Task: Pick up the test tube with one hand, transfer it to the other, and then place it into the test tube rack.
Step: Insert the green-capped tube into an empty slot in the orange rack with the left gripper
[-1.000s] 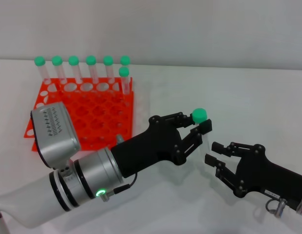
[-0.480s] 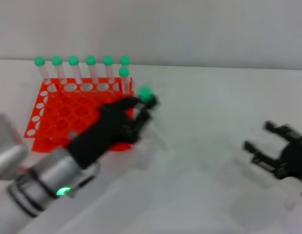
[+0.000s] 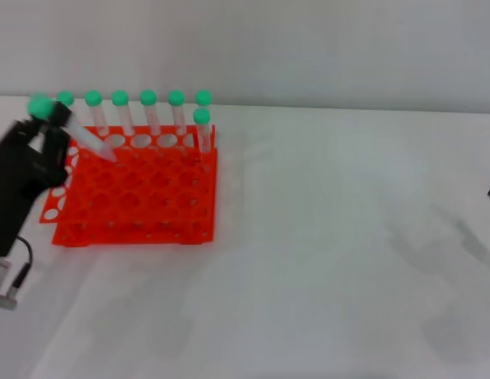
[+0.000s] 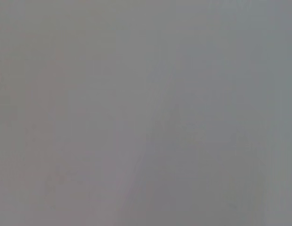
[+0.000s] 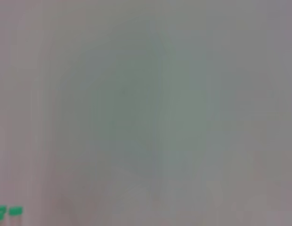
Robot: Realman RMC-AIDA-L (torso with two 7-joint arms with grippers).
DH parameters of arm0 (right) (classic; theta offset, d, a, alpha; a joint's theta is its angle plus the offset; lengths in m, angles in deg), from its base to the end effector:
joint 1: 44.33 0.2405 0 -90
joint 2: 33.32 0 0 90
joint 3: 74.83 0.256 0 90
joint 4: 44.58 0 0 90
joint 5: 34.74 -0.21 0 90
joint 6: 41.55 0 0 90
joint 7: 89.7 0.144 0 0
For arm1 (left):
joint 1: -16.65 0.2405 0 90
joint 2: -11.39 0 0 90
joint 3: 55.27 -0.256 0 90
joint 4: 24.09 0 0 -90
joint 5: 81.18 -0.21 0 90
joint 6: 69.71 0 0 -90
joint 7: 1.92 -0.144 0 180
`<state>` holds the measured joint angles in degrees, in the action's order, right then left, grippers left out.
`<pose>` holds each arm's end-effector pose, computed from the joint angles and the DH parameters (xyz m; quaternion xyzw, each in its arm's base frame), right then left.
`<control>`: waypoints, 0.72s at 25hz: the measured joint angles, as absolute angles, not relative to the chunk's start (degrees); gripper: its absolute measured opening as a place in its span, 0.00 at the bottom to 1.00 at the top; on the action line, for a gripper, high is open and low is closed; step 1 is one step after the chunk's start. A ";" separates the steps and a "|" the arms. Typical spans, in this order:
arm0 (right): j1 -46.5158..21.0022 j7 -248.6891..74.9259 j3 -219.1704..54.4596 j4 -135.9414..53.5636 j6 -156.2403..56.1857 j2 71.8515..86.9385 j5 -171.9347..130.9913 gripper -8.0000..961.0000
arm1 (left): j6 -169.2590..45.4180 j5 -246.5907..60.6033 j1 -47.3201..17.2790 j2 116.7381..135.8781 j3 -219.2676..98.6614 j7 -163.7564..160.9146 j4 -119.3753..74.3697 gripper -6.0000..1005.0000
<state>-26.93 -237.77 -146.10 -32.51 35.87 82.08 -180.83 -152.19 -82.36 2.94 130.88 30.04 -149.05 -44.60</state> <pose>0.3402 0.2963 0.0206 -0.7620 0.2004 0.3625 0.4978 -0.2952 0.2912 0.0158 -0.6672 -0.2075 -0.5073 0.5044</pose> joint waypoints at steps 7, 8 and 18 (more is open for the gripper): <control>-26.20 -237.79 -144.95 -32.54 36.15 82.19 -180.90 0.88 | -147.78 -78.87 -3.40 130.53 30.12 -151.04 -42.96 0.23; -25.98 -237.79 -145.04 -32.55 36.18 82.23 -180.90 0.88 | -146.40 -78.88 -4.48 130.53 29.96 -151.13 -42.92 0.23; -25.03 -237.79 -145.38 -32.65 36.95 82.54 -180.70 0.88 | -132.14 -79.48 -11.54 130.67 29.58 -155.47 -42.87 0.23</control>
<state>-25.03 -237.79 -145.38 -32.65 36.95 82.54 -180.70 -132.14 -79.48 -11.54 130.67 29.58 -155.47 -42.87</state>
